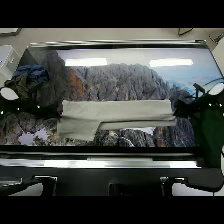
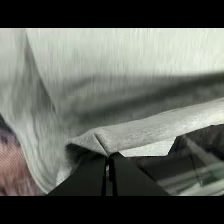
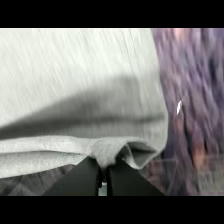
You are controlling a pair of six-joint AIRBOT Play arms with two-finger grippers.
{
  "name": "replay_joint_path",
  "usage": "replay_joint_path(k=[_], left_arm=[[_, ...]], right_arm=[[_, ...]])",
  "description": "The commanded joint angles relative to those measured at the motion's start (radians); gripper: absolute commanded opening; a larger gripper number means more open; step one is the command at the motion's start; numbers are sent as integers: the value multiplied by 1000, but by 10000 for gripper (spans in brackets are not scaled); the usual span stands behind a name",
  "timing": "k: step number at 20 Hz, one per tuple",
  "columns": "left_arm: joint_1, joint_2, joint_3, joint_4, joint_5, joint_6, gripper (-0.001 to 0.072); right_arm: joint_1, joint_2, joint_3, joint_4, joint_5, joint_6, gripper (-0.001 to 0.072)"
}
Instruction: Fold the clothes and pants, and hang the long-sleeved shirts on hangers.
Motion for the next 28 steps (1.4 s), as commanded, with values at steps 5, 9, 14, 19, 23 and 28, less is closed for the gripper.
replay_joint_path(k=[5,9,14,19,23,28], left_arm=[[-26,-349,377,-10,32,-21,41],[-62,-456,383,-10,4,-31,44],[-39,-457,430,-10,-96,-30,535],[-32,-376,462,-10,-125,-31,533],[-72,-306,462,-11,-118,-31,530],[-176,-256,462,-14,-107,-31,516]], right_arm=[[56,-266,201,-9,-108,124,51],[56,-301,201,45,-108,124,53],[-2,-270,210,33,-27,84,643],[-89,-325,209,102,40,9,713],[-72,-386,209,250,26,-42,693],[-15,-391,209,303,37,-103,51]])
